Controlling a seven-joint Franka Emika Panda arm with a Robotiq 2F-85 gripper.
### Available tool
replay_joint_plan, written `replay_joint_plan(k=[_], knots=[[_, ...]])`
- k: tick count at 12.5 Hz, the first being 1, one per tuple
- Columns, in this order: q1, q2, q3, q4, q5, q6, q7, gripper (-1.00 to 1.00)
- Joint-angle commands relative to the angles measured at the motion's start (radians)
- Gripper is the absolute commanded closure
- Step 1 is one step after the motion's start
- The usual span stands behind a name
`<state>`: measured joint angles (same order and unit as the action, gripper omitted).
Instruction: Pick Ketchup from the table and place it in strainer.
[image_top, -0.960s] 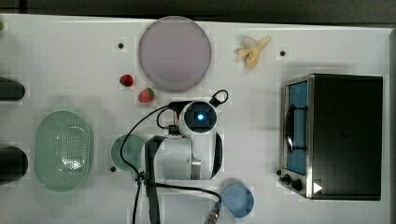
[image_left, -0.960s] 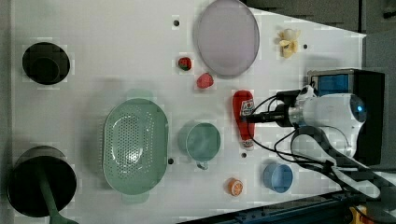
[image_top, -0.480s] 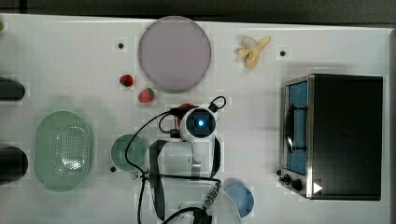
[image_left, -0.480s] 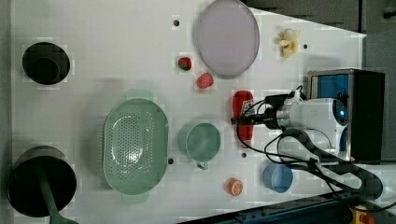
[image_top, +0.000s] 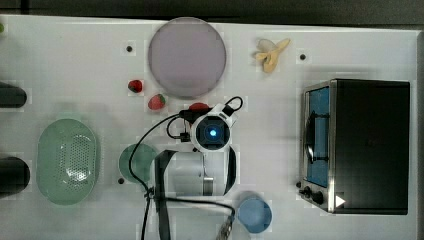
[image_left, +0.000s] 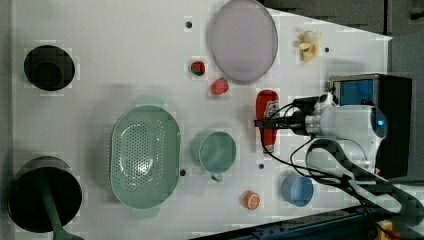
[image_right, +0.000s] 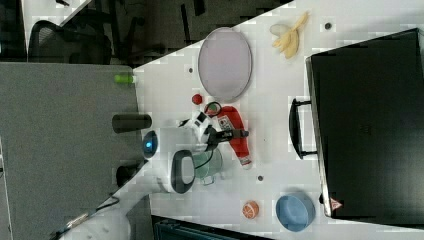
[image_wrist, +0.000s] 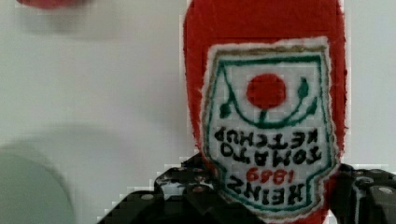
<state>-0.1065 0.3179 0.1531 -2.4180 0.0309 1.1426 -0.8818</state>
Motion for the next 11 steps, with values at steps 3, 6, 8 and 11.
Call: replay_joint_plan(k=[3,6,8,11], knots=[[0.018,-0.271,0.056,0.082,0.0,-0.234,0.162,-0.25],[0.038,-0.364,0.136,0.154,0.0,-0.431,0.279,-0.25],[0.055,-0.368,0.21,0.195,0.0,-0.526,0.394,-0.25],[0.078,-0.348,0.328,0.228,0.001,-0.528,0.588,-0.25]])
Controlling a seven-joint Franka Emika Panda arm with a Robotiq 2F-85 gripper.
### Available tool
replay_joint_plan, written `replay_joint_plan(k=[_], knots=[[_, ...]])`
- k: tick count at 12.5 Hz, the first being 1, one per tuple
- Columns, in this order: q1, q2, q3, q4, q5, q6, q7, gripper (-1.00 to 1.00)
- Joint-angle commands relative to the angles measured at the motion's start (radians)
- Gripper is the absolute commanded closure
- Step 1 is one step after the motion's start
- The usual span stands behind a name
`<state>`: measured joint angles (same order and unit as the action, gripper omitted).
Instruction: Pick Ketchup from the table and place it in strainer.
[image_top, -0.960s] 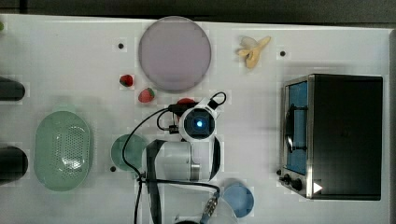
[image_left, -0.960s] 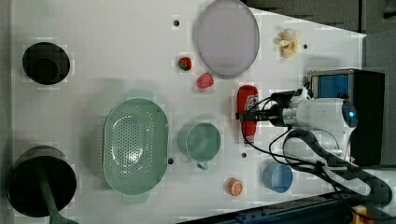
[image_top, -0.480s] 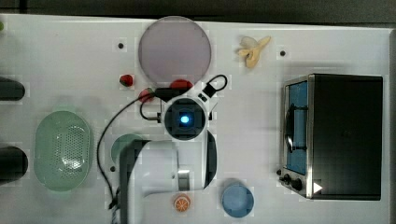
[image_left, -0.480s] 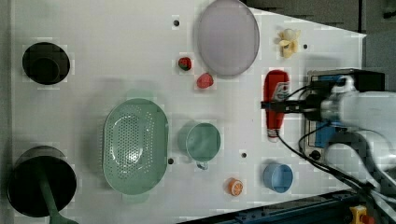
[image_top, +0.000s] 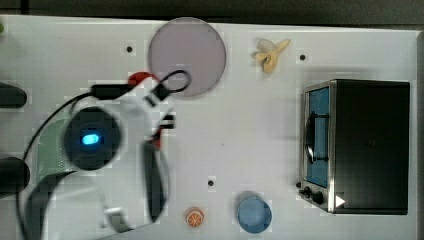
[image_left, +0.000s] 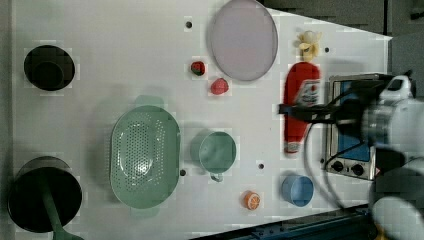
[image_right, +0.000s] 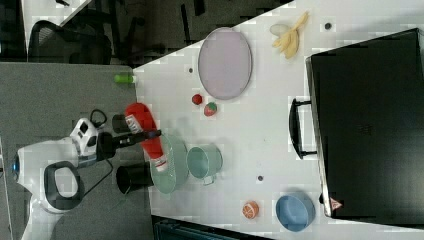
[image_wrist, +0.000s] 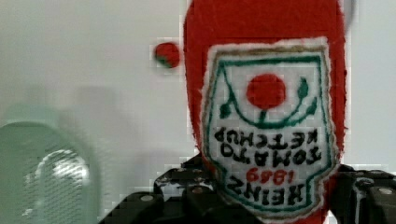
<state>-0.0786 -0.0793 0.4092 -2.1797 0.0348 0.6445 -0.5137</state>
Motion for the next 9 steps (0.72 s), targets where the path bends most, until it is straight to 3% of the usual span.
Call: replay_joint_plan(k=[1,5,9], knots=[[0.058,0.06,0.112,-0.006,-0.003,-0.027,0.294,-0.25],[0.076,0.161,0.253,0.002,-0.004,0.092,0.509,-0.25],[0.106,0.328,0.3,0.002,-0.008,0.3,0.657,-0.25]])
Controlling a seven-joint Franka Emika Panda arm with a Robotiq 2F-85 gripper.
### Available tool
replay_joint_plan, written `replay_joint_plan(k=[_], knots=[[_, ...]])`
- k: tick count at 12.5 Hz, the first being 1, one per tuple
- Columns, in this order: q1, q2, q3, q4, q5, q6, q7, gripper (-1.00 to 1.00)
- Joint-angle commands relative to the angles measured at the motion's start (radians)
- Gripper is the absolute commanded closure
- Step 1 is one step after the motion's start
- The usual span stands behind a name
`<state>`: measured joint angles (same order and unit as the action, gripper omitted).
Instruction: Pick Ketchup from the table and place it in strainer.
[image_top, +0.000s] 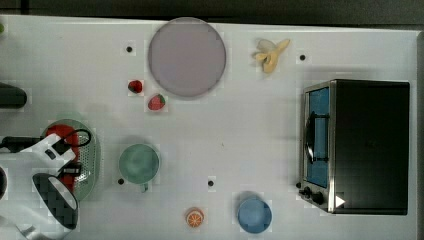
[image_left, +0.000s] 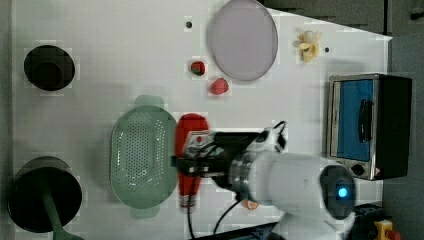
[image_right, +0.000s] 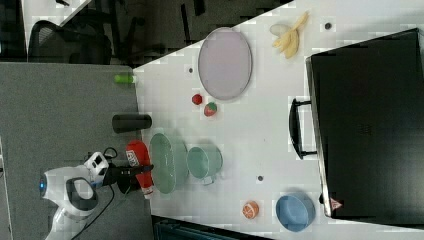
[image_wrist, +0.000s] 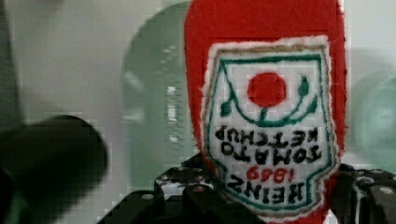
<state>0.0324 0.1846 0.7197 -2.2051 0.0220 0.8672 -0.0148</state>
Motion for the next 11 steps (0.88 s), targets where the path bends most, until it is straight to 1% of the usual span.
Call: replay_joint_plan(k=[1,3,4,6,8,9,11], knots=[[0.003,0.104,-0.011,0.026,-0.012,0.109,0.159,-0.33],[0.011,0.179,-0.016,0.026,-0.065,0.143,0.159,-0.75],[0.012,0.209,-0.019,0.027,-0.075,0.171,0.163,-0.97],[0.011,0.219,-0.019,0.03,-0.075,0.212,0.187,-1.0],[-0.006,0.166,-0.024,0.03,-0.075,0.182,0.229,-1.0],[-0.026,0.115,-0.024,0.03,-0.074,0.128,0.249,-1.0],[-0.082,-0.017,-0.026,0.045,-0.073,-0.049,0.252,-1.0]])
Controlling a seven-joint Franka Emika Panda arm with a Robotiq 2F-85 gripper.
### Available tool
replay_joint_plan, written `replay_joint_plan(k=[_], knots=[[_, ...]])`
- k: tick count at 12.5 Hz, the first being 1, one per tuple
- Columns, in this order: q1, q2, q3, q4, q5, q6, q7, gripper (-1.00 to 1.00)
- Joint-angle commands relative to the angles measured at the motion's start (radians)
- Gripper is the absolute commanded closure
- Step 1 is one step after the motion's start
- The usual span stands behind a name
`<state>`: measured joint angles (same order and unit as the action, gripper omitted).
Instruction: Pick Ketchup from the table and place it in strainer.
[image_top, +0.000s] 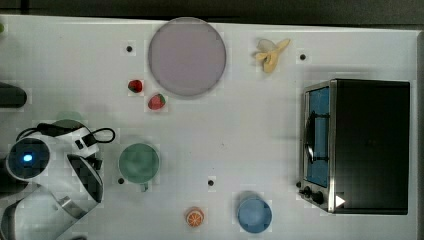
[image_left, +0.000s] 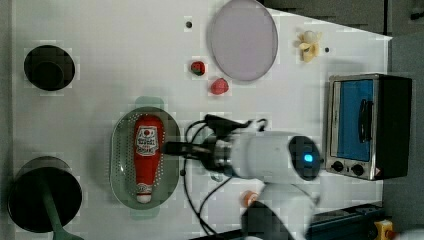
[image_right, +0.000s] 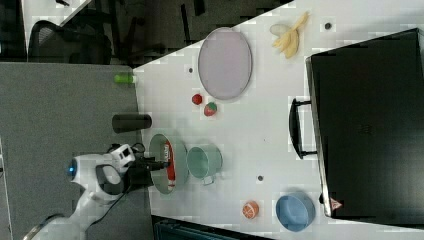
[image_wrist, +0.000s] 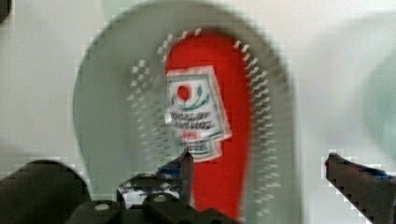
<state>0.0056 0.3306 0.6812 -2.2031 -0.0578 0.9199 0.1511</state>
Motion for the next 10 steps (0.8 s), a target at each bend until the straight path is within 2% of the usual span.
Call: replay_joint_plan(k=[1,5,7,10], knots=[[-0.087,-0.232,0.006,0.063,0.008,-0.202,0.082,-1.0],[-0.188,-0.433,-0.111,0.19,0.044,-0.589,-0.005,-1.0],[-0.214,-0.494,-0.219,0.253,0.051,-0.68,-0.033,-1.0],[-0.221,-0.543,-0.389,0.291,0.051,-0.711,-0.034,-1.0]])
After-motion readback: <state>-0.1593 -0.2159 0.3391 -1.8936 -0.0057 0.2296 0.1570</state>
